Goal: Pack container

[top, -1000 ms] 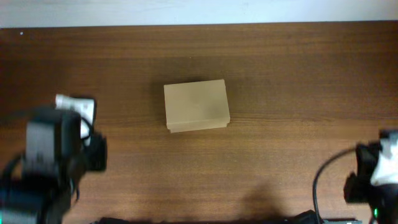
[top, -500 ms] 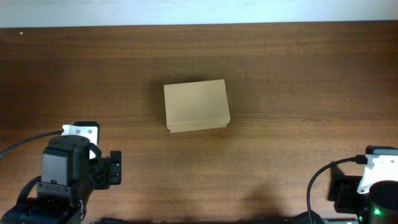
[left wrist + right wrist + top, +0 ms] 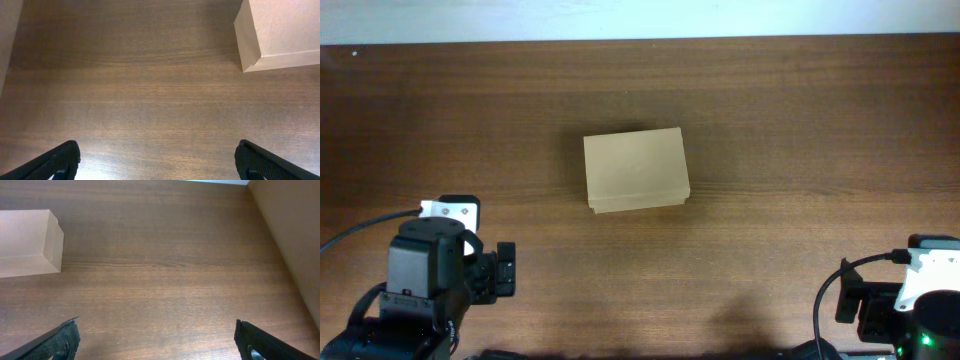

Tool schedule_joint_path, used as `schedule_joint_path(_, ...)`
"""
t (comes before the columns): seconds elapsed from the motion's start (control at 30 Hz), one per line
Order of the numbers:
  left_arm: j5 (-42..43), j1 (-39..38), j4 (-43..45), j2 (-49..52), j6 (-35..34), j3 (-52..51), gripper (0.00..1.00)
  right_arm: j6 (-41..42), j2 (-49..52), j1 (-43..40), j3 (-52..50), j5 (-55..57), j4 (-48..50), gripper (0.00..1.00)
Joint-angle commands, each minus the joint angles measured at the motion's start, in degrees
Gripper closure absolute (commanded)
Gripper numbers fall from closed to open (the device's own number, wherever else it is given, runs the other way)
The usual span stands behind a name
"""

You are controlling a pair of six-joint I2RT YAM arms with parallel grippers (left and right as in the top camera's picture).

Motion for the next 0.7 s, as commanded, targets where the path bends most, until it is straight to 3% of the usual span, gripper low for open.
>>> schedule_joint_path(0.0, -0.63, 0.31, 0.20, -0.17, -0.15, -0.26, 0.00, 0.90, -0.59, -0.02, -0.37, 0.31, 0.20, 0.01)
schedule_joint_path(0.4, -0.63, 0.31, 0.20, -0.17, -0.15, -0.26, 0.00, 0.74, -0.61, -2.40, -0.48, 0.46, -0.15, 0.01)
schedule_joint_path(0.67, -0.63, 0.31, 0.20, -0.17, -0.15, -0.26, 0.00, 0.50, -3.28, -15.10, -5.51, -0.85, 21.79, 0.01)
